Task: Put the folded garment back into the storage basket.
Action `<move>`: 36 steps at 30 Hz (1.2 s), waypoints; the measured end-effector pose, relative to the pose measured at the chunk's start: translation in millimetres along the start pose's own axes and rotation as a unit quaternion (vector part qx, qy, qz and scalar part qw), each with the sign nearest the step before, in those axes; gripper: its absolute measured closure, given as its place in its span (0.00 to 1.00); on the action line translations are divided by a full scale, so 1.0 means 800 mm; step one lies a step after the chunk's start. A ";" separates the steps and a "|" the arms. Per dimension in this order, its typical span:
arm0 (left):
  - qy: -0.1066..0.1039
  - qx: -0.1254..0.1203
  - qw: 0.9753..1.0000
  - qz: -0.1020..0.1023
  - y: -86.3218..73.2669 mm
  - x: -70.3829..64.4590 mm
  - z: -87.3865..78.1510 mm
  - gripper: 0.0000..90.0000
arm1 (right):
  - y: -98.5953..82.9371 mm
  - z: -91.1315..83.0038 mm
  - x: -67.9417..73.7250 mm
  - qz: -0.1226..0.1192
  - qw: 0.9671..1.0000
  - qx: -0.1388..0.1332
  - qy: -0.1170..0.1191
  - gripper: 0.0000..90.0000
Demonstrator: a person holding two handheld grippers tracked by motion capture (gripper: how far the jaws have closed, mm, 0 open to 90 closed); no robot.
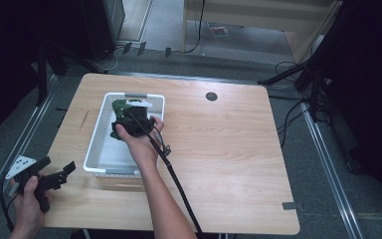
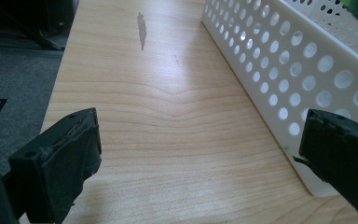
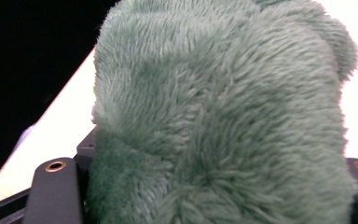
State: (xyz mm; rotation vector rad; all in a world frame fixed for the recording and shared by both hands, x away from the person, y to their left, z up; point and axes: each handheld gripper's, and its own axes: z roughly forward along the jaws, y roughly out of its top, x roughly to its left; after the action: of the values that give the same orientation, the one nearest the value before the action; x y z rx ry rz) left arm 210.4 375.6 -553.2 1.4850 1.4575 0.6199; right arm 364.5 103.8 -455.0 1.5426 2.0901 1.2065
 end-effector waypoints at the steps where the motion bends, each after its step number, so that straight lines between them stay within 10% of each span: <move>1: 0.000 0.000 1.000 0.000 0.000 0.000 0.000 0.00 | -0.001 0.003 0.001 -0.002 1.000 0.001 -0.003 0.31; 23: -0.001 0.000 1.000 -0.002 0.000 0.000 0.000 0.00 | -0.018 0.052 0.001 -0.003 0.995 0.087 -0.052 0.26; 36: -0.001 0.001 1.000 -0.001 0.000 0.000 0.000 0.00 | -0.016 0.051 0.004 -0.009 0.993 0.112 -0.043 0.15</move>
State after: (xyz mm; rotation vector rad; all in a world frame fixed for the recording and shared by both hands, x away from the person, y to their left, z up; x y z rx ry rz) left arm 210.5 375.7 -553.3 1.4838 1.4592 0.6164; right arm 381.1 124.1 -488.5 1.6322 2.2407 0.9061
